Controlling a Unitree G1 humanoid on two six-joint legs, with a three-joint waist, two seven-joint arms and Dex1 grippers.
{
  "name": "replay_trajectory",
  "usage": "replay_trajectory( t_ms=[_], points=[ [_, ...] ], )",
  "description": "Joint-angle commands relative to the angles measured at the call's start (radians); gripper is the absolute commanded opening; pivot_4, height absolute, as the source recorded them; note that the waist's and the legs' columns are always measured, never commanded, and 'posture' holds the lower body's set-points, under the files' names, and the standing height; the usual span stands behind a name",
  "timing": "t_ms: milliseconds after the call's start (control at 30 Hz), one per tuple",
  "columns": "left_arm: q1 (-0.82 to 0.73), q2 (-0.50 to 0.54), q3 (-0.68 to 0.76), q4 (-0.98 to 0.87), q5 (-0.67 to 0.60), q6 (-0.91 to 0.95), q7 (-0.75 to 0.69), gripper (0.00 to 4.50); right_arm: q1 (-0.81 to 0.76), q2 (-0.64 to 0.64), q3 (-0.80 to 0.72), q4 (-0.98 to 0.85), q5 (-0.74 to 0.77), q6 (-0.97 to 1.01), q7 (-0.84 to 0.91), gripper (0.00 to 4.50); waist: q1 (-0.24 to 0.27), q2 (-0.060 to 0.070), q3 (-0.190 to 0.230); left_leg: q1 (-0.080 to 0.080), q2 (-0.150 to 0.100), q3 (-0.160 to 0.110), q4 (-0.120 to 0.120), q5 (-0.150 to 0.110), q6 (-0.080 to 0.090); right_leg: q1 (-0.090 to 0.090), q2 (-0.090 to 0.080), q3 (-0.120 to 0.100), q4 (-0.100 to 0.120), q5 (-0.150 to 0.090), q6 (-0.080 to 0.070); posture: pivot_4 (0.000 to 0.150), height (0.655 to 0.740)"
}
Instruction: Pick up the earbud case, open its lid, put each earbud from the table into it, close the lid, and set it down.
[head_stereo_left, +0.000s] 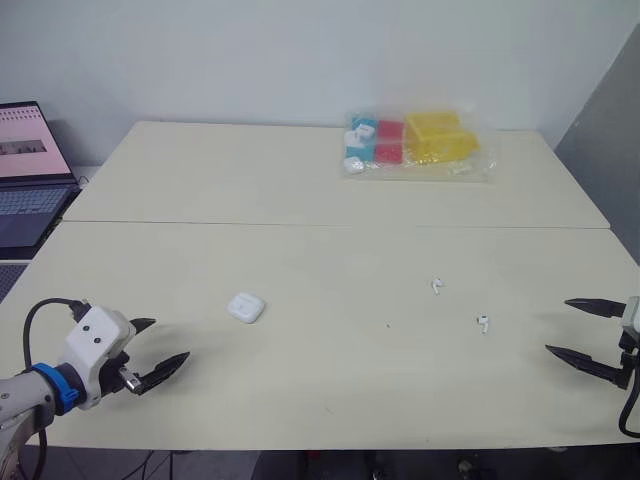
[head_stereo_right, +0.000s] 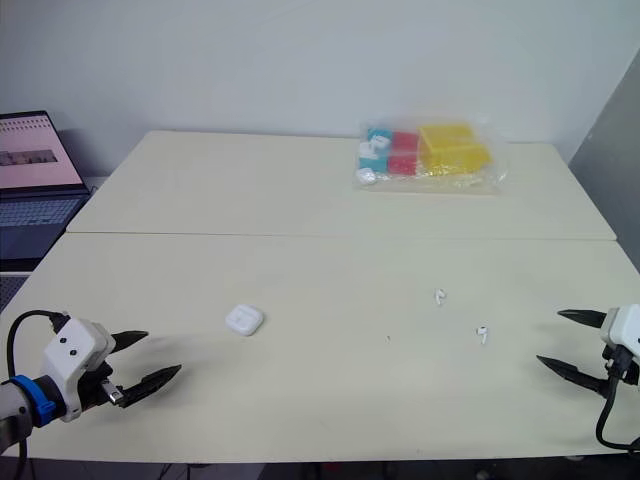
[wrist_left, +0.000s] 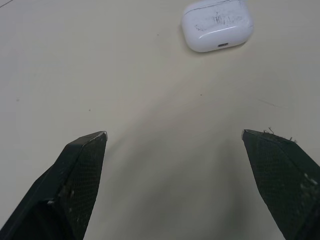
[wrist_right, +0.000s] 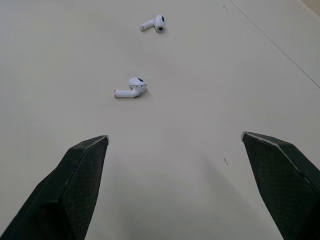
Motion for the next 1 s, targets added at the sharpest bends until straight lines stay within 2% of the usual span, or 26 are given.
replay_trajectory(
  t_ms=[33, 167, 467, 700, 833, 1000],
  points=[
    [0.006, -0.002, 0.047, -0.018, -0.023, -0.012, -0.037, 4.5, -0.025, -0.002, 0.004, -0.007, -0.012, -0.018, -0.008, 4.46, 0.0, 0.0, 0.0, 0.0, 0.0, 0.0, 0.0, 0.0, 0.0, 0.0, 0.0, 0.0, 0.0, 0.0, 0.0, 0.15, 0.7378],
    [-0.018, -0.012, 0.079, 0.014, -0.078, 0.023, -0.06, 4.5, -0.042, 0.0, 0.018, -0.016, -0.021, -0.013, -0.018, 4.46, 0.0, 0.0, 0.0, 0.0, 0.0, 0.0, 0.0, 0.0, 0.0, 0.0, 0.0, 0.0, 0.0, 0.0, 0.0, 0.15, 0.7378],
    [0.0, -0.011, 0.083, -0.006, -0.064, 0.028, -0.075, 4.5, -0.053, -0.002, 0.029, -0.044, -0.011, 0.029, -0.027, 4.46, 0.0, 0.0, 0.0, 0.0, 0.0, 0.0, 0.0, 0.0, 0.0, 0.0, 0.0, 0.0, 0.0, 0.0, 0.0, 0.15, 0.7378],
    [-0.003, -0.031, 0.064, -0.073, -0.073, 0.115, -0.01, 4.5, -0.062, 0.002, 0.032, -0.063, -0.017, 0.044, -0.031, 4.46, 0.0, 0.0, 0.0, 0.002, 0.0, 0.0, 0.0, 0.0, 0.0, 0.001, 0.0, 0.0, 0.001, 0.0, 0.0, 0.15, 0.7378],
    [-0.04, -0.082, 0.013, -0.175, -0.108, 0.219, 0.076, 4.5, -0.082, -0.008, 0.038, -0.071, -0.015, 0.053, -0.024, 4.46, 0.0, 0.0, 0.0, 0.002, 0.0, 0.0, 0.0, 0.0, 0.0, 0.002, 0.0, 0.001, 0.001, 0.0, 0.0, 0.15, 0.7378],
    [-0.092, -0.135, -0.065, -0.26, -0.112, 0.298, 0.159, 4.5, -0.118, -0.033, 0.061, -0.164, 0.035, 0.15, 0.002, 4.46, -0.001, 0.0, 0.0, 0.005, 0.0, 0.0, 0.001, 0.0, 0.0, 0.005, 0.0, 0.001, 0.001, 0.001, 0.001, 0.15, 0.7378]
  ],
)
